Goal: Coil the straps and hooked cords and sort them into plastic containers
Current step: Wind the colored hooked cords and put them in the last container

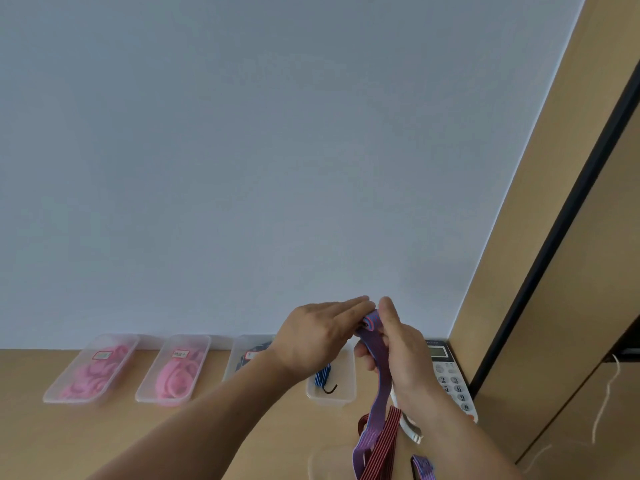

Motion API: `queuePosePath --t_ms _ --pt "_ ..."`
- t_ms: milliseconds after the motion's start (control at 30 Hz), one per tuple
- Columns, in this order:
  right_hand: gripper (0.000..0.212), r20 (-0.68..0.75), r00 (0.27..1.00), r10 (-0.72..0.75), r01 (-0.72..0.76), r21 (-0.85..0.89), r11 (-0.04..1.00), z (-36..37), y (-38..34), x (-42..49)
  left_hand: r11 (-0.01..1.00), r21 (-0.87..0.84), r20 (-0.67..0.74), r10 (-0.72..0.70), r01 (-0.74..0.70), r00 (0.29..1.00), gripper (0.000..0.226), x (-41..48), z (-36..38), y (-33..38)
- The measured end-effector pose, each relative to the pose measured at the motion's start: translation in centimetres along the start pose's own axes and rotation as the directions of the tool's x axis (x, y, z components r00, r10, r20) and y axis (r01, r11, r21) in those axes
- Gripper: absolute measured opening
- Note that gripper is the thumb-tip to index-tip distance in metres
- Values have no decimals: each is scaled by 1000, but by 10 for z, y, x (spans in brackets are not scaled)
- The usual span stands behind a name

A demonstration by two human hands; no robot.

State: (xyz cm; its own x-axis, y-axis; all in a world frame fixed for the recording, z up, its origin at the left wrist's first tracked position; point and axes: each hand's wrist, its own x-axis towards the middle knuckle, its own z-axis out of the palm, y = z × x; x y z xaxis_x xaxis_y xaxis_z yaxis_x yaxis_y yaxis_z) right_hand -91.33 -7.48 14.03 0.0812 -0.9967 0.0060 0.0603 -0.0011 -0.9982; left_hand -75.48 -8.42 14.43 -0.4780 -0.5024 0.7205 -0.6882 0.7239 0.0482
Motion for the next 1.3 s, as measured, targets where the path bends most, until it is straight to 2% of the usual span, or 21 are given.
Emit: queuePosePath --t_ms 100,133,200,233,267,300,333,367,400,500,567,633,700,767,833,933,1000,1067,1167,1300 --pt "63 11 1000 -9 9 36 999 -2 -1 2 999 -35 -12 -26 25 1000 55 -6 2 -7" --pt "59 10 1000 -20 20 39 999 -2 0 2 994 -79 -4 -79 79 997 54 -7 3 -9" --pt "57 -9 999 -50 50 12 999 -4 0 4 928 -219 63 -296 303 953 50 -9 6 -10" --pt "56 -25 998 -62 62 -7 998 -4 0 5 834 -320 126 -433 450 892 49 -9 7 -8" --pt "54 -47 996 -73 72 -19 997 -4 1 6 667 -454 219 -559 591 799 49 -7 7 -4" --pt "52 -69 994 -88 86 -23 996 -4 1 7 427 -583 342 -643 691 686 51 -4 5 0" --pt "49 -87 991 -106 104 -26 994 -3 2 8 166 -670 466 -664 724 584 51 0 3 2" --pt "47 -96 987 -125 122 -32 992 -2 3 8 -28 -703 561 -636 711 530 50 3 2 3" --pt "46 -98 985 -145 141 -43 989 0 5 8 -101 -704 612 -590 703 527 48 5 0 4" --pt "43 -101 976 -191 183 -78 980 4 10 7 -28 -754 573 -519 657 635 35 8 -3 10" --pt "43 -117 976 -183 172 -98 980 3 10 7 -23 -778 539 -537 628 648 27 10 -1 11" --pt "50 -107 983 -152 137 -134 981 1 10 8 -13 -791 507 -572 612 644 29 10 0 12" --pt "59 -103 990 -92 76 -149 986 -2 11 7 44 -797 461 -601 603 653 25 10 1 12" --pt "64 -96 995 -37 20 -169 985 -4 14 6 158 -788 397 -607 595 688 23 11 0 13" --pt "60 -74 997 7 -20 -173 985 -7 16 4 289 -757 322 -615 586 720 24 11 -1 13" --pt "56 -37 999 35 -40 -129 991 -10 15 2 548 -610 164 -619 572 768 26 9 0 8" --pt "57 -26 1000 11 -14 -109 994 -10 10 1 766 -420 68 -509 487 858 27 2 3 4" --pt "65 -13 1000 0 -2 -113 994 -9 2 1 890 -255 20 -386 378 922 31 -4 6 7" --pt "79 9 1000 29 -28 -88 996 -6 -4 0 971 -93 -69 -229 222 971 36 -8 8 7" --pt "72 24 999 22 -22 -23 1000 -2 0 -3 999 54 -128 17 -10 992 50 -8 9 -2"
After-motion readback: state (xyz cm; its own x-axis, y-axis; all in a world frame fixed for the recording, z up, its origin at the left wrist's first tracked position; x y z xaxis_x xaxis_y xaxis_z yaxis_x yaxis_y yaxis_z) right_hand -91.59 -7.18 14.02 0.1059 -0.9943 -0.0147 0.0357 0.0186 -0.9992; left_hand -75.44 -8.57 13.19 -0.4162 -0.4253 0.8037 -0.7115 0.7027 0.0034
